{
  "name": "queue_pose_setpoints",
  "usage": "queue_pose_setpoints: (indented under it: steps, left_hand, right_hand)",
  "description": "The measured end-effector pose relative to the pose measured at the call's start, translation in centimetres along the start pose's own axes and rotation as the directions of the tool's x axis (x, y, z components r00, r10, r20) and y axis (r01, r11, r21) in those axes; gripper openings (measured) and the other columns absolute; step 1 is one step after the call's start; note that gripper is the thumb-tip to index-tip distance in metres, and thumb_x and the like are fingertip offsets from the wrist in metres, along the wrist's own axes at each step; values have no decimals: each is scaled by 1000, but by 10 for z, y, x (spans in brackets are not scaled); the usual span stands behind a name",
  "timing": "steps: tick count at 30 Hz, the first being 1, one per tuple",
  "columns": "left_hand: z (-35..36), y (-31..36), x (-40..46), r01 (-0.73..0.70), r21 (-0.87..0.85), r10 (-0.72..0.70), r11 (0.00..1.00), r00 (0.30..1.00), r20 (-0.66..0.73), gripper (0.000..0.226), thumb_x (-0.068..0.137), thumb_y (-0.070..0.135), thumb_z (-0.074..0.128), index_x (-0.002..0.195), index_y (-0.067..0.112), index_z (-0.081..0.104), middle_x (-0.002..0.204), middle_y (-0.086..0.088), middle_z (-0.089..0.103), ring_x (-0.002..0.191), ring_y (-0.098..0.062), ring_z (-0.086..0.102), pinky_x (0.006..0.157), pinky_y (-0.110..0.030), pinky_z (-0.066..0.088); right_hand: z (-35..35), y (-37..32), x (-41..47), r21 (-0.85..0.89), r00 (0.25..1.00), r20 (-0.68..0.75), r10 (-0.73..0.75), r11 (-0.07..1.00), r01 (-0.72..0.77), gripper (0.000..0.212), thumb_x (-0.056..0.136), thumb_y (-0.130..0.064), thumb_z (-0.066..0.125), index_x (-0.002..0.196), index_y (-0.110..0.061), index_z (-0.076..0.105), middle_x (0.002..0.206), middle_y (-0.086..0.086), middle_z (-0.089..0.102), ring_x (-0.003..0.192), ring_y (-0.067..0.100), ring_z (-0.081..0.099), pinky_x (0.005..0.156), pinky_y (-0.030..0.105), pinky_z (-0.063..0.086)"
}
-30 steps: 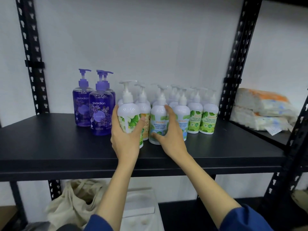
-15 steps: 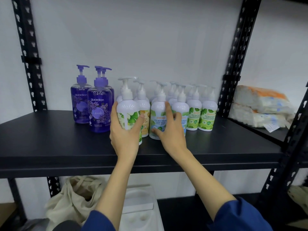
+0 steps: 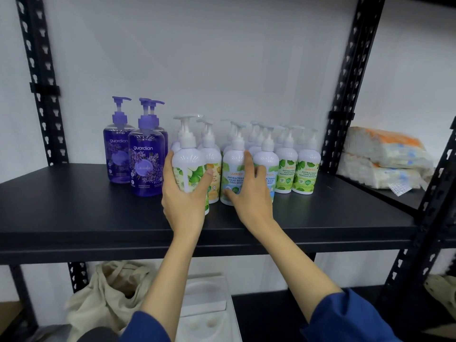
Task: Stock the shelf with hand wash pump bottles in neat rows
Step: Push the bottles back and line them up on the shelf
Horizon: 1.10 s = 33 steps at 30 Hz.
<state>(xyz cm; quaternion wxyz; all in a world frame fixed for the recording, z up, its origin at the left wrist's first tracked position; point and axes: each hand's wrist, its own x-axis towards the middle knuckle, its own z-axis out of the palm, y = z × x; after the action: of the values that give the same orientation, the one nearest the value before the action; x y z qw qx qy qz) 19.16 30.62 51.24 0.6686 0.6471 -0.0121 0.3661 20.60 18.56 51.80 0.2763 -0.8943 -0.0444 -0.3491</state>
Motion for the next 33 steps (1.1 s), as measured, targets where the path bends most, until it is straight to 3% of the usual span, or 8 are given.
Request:
queue_pose_setpoints:
  steps: [14, 33]
  left_hand:
    - [0, 4, -2, 1, -1, -1, 1000, 1000, -8, 76, 75, 36, 76, 139, 41, 35, 132, 12, 52, 107, -3, 48, 80, -17, 34]
    - [2, 3, -1, -2, 14, 2, 1000, 1000, -17, 77, 76, 36, 76, 140, 38, 35, 133, 8, 52, 108, -5, 48, 84, -23, 37]
  right_hand:
    - [2, -1, 0, 11, 1000, -13, 13, 1000, -13, 94, 83, -19, 71, 151, -21, 6, 130, 11, 34, 116, 27, 47, 88, 39, 47]
    - [1, 0, -1, 34, 1000, -27, 15, 999, -14, 91, 83, -18, 70, 151, -19, 9, 131, 12, 34, 114, 29, 49, 88, 41, 48]
